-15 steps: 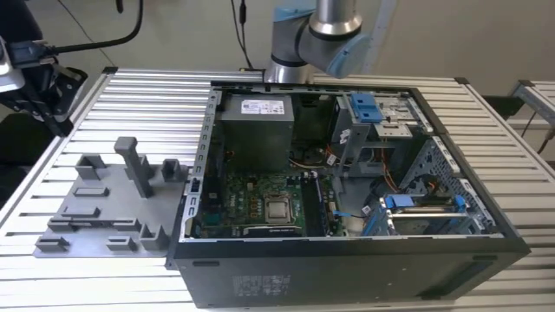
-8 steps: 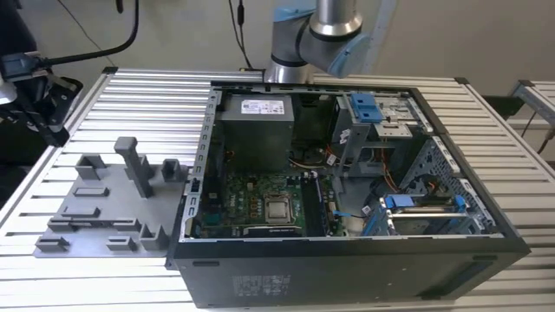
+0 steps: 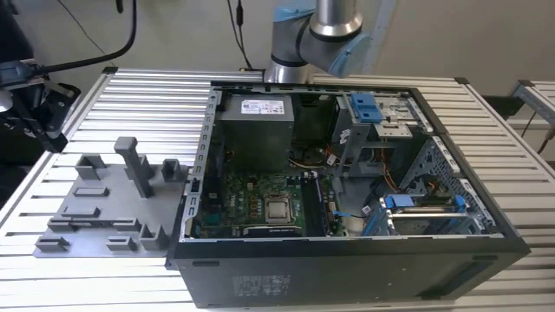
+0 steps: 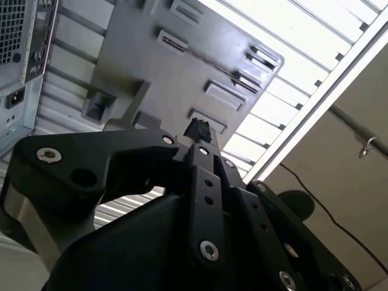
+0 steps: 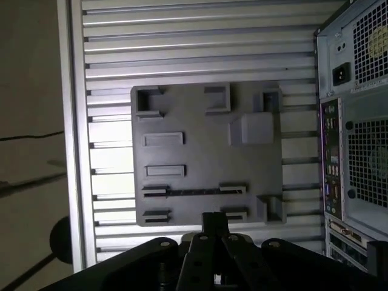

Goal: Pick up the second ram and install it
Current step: 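Reach for the second ram, then pick up the second ram and move it above second insertion slot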

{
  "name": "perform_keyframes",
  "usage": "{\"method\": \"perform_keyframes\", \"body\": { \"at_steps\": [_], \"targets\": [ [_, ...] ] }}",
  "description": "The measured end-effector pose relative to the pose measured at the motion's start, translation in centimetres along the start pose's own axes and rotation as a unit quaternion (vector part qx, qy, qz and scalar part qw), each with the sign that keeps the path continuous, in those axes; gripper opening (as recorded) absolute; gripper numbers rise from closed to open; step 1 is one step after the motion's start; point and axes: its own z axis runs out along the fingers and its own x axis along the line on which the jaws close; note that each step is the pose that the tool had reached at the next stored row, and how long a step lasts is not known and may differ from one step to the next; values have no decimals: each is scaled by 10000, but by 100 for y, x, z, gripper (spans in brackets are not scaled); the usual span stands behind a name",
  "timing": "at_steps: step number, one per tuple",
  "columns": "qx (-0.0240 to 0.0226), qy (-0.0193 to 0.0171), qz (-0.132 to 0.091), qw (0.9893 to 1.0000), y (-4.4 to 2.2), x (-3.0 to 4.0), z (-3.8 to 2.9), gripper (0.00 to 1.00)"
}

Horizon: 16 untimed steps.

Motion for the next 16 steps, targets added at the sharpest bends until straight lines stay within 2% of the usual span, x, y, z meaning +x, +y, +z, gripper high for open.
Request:
{"method": "perform_keyframes", "body": {
  "at_steps": [6, 9, 16],
  "targets": [
    [-1, -1, 0, 10000, -53, -4, 26, 11],
    [0, 0, 0, 10000, -60, -3, 48, 11],
    [0, 2, -29, 10000, -61, -4, 49, 11]
  ]
}}
